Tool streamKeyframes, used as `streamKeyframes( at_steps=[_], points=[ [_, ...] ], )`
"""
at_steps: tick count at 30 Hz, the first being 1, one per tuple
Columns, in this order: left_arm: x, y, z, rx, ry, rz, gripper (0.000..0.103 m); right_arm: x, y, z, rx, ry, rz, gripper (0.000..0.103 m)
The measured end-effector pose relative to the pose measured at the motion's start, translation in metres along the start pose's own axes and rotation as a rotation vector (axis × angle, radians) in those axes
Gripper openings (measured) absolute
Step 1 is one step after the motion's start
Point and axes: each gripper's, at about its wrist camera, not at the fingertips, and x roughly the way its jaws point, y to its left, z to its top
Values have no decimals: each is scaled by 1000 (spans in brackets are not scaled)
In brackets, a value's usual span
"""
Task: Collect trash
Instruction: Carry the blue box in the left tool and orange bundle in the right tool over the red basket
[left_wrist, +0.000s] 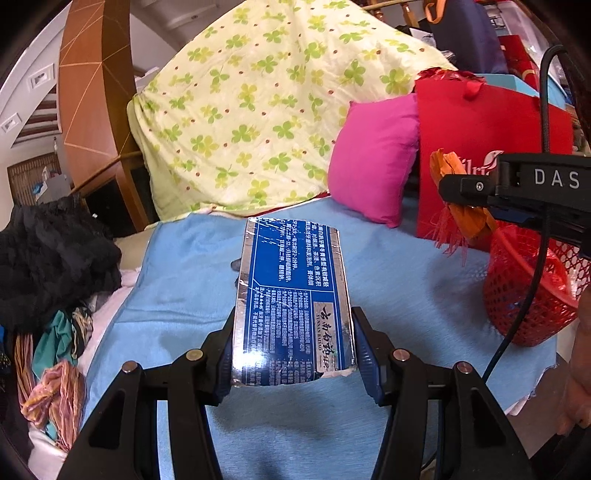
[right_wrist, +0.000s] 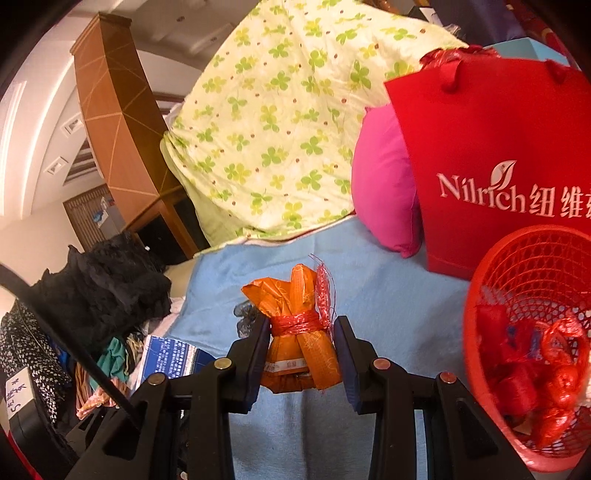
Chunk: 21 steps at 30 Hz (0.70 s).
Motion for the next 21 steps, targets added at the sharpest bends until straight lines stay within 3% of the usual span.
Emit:
streamKeyframes(
  at_steps=[21],
  points=[
    [-21, -62, 33, 76, -59, -127, 57, -70, -55, 20, 61, -202, 65, 38]
  ],
)
